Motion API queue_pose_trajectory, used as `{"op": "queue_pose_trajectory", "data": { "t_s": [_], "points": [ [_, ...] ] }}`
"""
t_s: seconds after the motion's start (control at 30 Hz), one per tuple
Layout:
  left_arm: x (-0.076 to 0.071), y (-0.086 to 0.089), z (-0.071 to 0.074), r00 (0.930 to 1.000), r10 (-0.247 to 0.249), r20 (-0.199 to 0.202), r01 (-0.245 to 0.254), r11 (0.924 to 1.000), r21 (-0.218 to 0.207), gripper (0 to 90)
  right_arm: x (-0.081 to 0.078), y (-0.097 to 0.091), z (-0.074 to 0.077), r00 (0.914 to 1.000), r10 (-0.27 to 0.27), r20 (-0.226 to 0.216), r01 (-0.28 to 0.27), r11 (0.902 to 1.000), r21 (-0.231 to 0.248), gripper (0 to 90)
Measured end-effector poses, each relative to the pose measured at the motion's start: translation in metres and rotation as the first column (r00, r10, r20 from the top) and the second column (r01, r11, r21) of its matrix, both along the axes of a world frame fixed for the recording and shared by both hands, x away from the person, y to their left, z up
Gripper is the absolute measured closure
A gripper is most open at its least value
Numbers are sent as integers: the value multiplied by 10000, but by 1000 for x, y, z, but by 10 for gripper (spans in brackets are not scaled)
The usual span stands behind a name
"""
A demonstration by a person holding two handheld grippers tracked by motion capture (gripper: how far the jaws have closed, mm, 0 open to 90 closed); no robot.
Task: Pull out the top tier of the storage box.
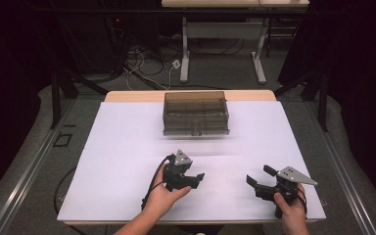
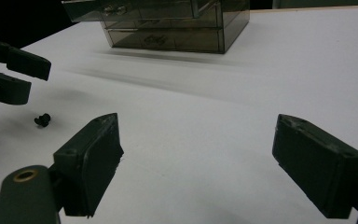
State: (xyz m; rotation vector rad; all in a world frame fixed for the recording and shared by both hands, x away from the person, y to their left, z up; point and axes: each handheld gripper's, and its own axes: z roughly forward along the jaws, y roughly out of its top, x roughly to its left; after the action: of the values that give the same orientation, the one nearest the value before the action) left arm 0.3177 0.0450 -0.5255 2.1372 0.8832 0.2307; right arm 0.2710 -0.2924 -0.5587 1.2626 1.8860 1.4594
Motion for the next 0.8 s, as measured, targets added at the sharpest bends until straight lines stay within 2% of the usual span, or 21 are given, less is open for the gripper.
{"op": "queue_pose_trajectory", "data": {
  "t_s": [0.13,0.5,0.8],
  "points": [
    [-1,1,-4,9999,-16,-133,17,9999,106,430,0,0,0,10000,13,1,-13,10000,-6,148],
    [-5,7,-9,10000,-29,-16,29,9985,552,542,0,0,0,10000,4,10,-4,10000,0,148],
    [-7,15,-17,9990,213,-400,-197,9990,404,573,0,0,0,10000,31,-76,-31,10000,-41,148]
  ]
}}
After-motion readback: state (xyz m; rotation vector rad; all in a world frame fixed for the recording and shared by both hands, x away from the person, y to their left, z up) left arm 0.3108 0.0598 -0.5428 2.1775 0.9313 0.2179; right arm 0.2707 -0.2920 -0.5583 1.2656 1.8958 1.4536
